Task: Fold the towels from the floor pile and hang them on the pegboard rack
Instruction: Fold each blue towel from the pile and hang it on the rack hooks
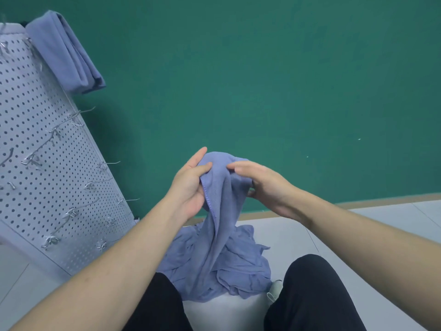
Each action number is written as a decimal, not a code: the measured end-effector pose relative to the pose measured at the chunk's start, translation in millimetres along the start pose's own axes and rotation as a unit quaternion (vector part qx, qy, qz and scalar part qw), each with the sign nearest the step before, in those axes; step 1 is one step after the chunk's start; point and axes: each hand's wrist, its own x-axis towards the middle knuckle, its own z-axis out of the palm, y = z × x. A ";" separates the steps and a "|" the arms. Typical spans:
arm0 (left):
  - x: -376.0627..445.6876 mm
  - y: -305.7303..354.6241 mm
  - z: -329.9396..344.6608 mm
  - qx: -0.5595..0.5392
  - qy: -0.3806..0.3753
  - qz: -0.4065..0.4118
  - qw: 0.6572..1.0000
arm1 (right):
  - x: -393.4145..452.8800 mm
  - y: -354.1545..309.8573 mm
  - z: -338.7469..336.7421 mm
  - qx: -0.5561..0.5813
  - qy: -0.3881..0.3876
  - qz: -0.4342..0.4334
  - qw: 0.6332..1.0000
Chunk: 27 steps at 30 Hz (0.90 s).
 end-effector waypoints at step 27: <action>-18.0 -30.2 -1.5 0.092 -0.033 0.048 0.994 | 9.6 -9.5 -19.3 0.037 0.196 0.028 0.979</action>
